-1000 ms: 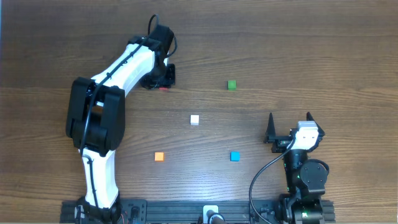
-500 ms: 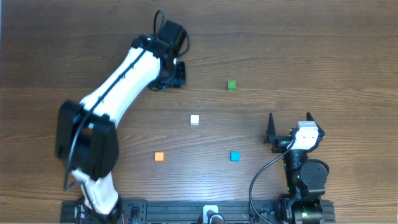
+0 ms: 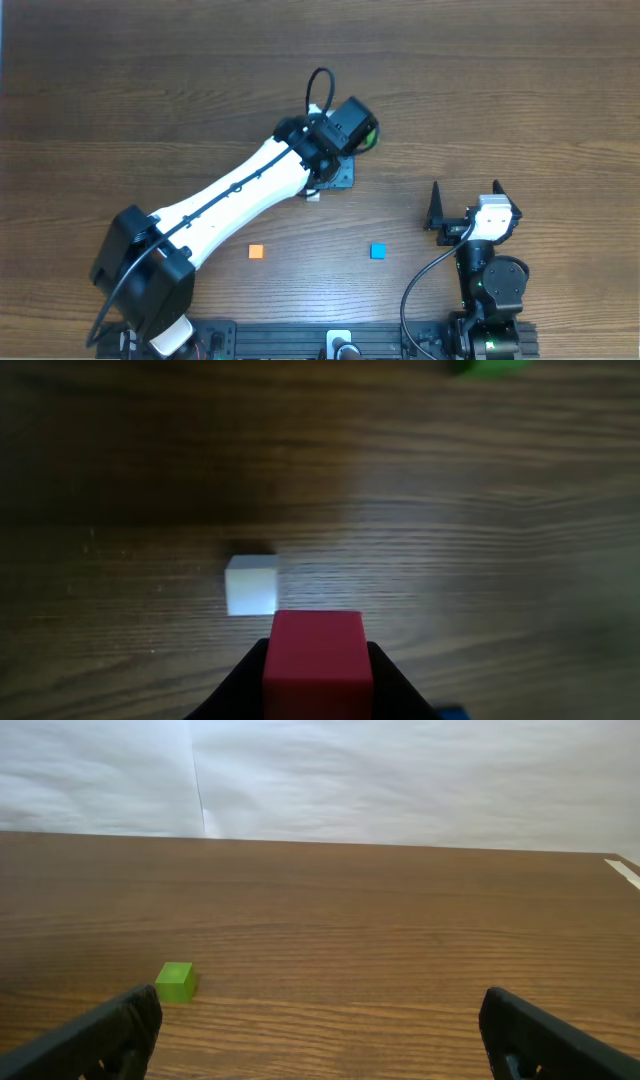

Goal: Stack Cubes

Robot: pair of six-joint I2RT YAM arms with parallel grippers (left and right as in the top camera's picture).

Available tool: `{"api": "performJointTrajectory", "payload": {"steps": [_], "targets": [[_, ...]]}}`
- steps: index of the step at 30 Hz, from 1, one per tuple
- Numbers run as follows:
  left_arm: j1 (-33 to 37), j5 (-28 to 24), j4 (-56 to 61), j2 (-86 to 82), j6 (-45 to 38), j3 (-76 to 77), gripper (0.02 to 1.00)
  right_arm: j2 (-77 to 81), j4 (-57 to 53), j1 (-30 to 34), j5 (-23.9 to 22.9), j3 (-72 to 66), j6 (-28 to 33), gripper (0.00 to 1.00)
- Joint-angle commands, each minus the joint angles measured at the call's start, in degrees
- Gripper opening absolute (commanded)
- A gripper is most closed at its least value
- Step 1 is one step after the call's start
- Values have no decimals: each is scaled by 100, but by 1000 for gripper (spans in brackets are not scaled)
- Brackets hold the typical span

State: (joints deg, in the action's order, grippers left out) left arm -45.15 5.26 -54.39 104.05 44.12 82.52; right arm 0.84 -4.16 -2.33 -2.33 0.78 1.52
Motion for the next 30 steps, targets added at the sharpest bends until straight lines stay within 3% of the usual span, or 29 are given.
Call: {"api": "performJointTrajectory", "payload": {"steps": [1, 30], "targets": [[44, 101, 234, 31, 313, -450, 40, -46, 15, 33, -48, -48, -17, 991], [192, 129, 361, 529, 435, -592, 42, -46, 17, 33, -48, -48, -17, 993]]}}
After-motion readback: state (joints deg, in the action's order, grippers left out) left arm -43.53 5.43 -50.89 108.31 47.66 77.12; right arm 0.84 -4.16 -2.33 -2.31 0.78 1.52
